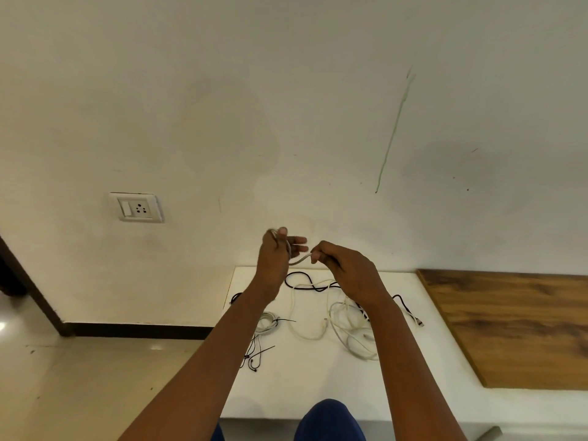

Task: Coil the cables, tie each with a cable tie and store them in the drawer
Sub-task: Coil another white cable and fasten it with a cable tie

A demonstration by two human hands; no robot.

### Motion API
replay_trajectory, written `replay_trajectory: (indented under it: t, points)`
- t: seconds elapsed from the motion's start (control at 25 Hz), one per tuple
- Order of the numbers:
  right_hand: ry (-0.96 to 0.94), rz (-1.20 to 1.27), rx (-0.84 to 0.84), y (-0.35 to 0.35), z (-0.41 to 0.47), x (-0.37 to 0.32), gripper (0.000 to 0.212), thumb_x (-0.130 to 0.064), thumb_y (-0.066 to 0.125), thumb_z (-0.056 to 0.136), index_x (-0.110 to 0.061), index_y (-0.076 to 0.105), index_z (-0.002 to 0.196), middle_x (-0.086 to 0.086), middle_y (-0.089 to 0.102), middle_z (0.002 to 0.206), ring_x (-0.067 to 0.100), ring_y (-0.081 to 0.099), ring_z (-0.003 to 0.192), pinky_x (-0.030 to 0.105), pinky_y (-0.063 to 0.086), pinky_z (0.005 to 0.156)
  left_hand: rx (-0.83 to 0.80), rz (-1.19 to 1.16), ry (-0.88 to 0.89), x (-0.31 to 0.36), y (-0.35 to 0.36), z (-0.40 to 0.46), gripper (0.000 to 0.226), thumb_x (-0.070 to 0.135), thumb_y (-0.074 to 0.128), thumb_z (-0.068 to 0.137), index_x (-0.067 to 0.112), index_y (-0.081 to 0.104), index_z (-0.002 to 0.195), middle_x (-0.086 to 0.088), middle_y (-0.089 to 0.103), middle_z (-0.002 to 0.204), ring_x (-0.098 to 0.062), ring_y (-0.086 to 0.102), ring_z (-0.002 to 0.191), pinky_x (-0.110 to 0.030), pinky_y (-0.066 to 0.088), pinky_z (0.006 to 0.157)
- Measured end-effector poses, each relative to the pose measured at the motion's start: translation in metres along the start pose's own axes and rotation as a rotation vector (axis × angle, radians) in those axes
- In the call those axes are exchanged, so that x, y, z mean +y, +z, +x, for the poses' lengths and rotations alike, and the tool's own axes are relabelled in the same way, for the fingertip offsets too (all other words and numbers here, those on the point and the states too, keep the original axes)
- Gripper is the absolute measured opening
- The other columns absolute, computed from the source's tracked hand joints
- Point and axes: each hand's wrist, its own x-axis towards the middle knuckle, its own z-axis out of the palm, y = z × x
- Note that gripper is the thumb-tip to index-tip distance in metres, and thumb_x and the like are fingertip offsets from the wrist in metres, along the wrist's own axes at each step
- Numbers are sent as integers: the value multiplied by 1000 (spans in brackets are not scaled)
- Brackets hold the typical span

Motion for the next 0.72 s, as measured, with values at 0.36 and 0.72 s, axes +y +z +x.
replay_trajectory:
  t: [0.36,0.72]
  points:
    - [26,212,70,-12,19,-1,12,-24,63,88,-14,70,85,-5,59,75,10,52,69,29,43,67,-357,105,-170,2,0,-22,41,44,29,101,16,59,94,3,51,59,-13,45,56,-24,39,62]
    - [59,629,-33,-5,16,-2,12,-17,69,84,-18,61,92,0,46,63,7,44,59,13,38,58,-580,-181,-412,15,-11,-26,42,45,34,98,15,51,76,6,27,46,-8,22,38,-19,29,43]
